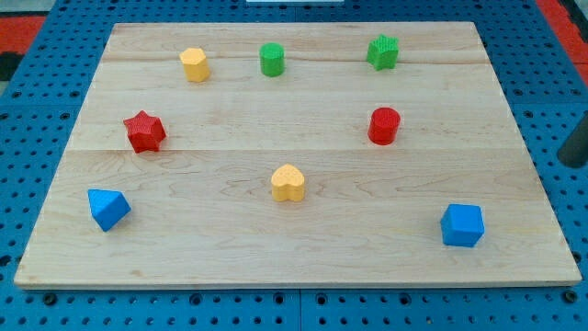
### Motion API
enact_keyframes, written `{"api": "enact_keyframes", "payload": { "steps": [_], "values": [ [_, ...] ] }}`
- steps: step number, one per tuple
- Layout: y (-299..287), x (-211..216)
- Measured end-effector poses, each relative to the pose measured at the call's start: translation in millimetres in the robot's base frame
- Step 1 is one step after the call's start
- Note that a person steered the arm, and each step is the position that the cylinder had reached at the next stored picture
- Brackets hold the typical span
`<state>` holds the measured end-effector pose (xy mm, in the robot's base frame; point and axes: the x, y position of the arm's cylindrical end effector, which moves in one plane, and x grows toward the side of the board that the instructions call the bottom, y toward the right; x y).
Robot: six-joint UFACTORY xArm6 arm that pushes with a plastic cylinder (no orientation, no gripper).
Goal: Slide the blue cube closer to the red circle
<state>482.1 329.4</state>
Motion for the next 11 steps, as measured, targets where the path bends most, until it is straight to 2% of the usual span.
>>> {"api": "enact_keyframes", "payload": {
  "steps": [1,3,4,5,6,8,9,11],
  "values": [
    [-24.0,42.3],
    [-134.7,81.7],
    [-135.2,116.1],
    [-149.6,125.1],
    [-162.3,106.8],
    [-184.4,98.1],
    [-175.7,97.4],
    [-174.1,59.2]
  ]
}}
